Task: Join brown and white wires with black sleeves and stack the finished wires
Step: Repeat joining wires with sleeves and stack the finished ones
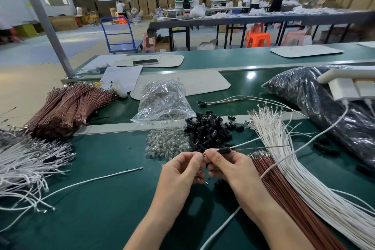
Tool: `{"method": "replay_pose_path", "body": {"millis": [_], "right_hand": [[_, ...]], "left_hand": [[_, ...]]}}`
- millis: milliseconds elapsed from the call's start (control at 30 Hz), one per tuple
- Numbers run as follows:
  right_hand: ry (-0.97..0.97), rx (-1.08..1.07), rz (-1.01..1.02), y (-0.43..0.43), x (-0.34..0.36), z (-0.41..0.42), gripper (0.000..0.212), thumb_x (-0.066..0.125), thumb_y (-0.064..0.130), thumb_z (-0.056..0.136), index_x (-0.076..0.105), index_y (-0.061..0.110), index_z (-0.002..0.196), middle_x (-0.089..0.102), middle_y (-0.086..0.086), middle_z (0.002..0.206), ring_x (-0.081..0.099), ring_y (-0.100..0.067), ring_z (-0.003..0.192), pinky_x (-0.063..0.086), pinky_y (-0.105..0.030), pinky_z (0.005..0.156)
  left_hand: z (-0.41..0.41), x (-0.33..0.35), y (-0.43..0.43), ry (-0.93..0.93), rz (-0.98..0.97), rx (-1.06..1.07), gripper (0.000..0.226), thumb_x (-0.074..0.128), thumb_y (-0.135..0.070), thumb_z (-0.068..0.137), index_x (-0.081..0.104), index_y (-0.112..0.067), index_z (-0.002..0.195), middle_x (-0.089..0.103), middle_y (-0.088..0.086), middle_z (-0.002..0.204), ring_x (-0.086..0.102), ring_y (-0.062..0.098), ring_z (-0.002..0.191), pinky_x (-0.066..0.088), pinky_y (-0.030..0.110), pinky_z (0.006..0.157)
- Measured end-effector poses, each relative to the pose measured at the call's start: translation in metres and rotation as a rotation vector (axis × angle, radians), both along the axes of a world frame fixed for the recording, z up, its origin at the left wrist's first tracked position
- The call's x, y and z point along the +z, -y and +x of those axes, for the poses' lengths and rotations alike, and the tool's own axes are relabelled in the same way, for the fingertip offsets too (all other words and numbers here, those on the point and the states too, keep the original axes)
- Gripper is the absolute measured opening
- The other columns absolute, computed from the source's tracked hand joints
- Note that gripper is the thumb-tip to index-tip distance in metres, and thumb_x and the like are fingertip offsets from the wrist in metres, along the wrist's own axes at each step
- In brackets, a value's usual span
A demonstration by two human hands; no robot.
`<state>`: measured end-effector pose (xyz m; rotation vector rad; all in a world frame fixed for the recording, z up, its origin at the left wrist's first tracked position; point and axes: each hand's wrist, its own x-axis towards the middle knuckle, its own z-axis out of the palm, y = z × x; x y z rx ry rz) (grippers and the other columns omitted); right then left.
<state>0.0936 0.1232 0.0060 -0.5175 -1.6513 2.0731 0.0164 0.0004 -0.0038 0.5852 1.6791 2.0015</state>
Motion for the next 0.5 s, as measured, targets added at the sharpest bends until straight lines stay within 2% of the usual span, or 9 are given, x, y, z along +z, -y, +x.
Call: {"method": "replay_pose_path", "body": {"millis": [67, 167, 333, 500], "right_hand": [[0.004, -0.005, 0.006, 0.0001, -0.001, -0.0003, 0.024, 0.074, 0.039, 0.079, 0.081, 0.018, 0.088, 0.077, -0.007, 0.085, 0.07, -0.01, 0.074, 0.055, -0.018, 0.066], [0.021, -0.014, 0.015, 0.0003, -0.002, -0.0013, 0.023, 0.075, 0.039, 0.078, 0.081, 0.019, 0.087, 0.077, -0.007, 0.085, 0.07, -0.011, 0.072, 0.055, -0.019, 0.066], [0.047, -0.006, 0.04, -0.0012, -0.0046, -0.0016, 0.026, 0.076, 0.04, 0.078, 0.08, 0.016, 0.086, 0.077, -0.008, 0.085, 0.069, -0.013, 0.071, 0.058, -0.024, 0.068], [0.061, 0.009, 0.075, -0.0018, -0.0047, -0.0015, 0.031, 0.077, 0.044, 0.074, 0.08, 0.014, 0.085, 0.077, -0.006, 0.082, 0.068, -0.011, 0.069, 0.056, -0.023, 0.066]], "left_hand": [[-0.0003, -0.0011, 0.0002, -0.008, -0.002, 0.0, 0.024, 0.068, -0.032, 0.088, 0.076, -0.01, 0.096, 0.077, 0.01, 0.087, 0.067, 0.015, 0.073, 0.059, 0.027, 0.07], [-0.001, -0.0031, -0.0005, -0.01, -0.005, 0.01, 0.02, 0.066, -0.026, 0.094, 0.073, -0.008, 0.097, 0.076, 0.012, 0.087, 0.067, 0.018, 0.074, 0.059, 0.028, 0.071], [-0.0006, -0.0034, -0.0011, -0.02, -0.024, 0.018, 0.014, 0.062, -0.019, 0.099, 0.07, -0.01, 0.093, 0.074, 0.009, 0.083, 0.067, 0.02, 0.071, 0.057, 0.026, 0.067], [-0.0003, -0.0009, -0.0007, -0.01, -0.036, 0.01, 0.015, 0.06, -0.017, 0.1, 0.068, -0.009, 0.092, 0.072, 0.007, 0.081, 0.066, 0.019, 0.07, 0.056, 0.025, 0.066]]}}
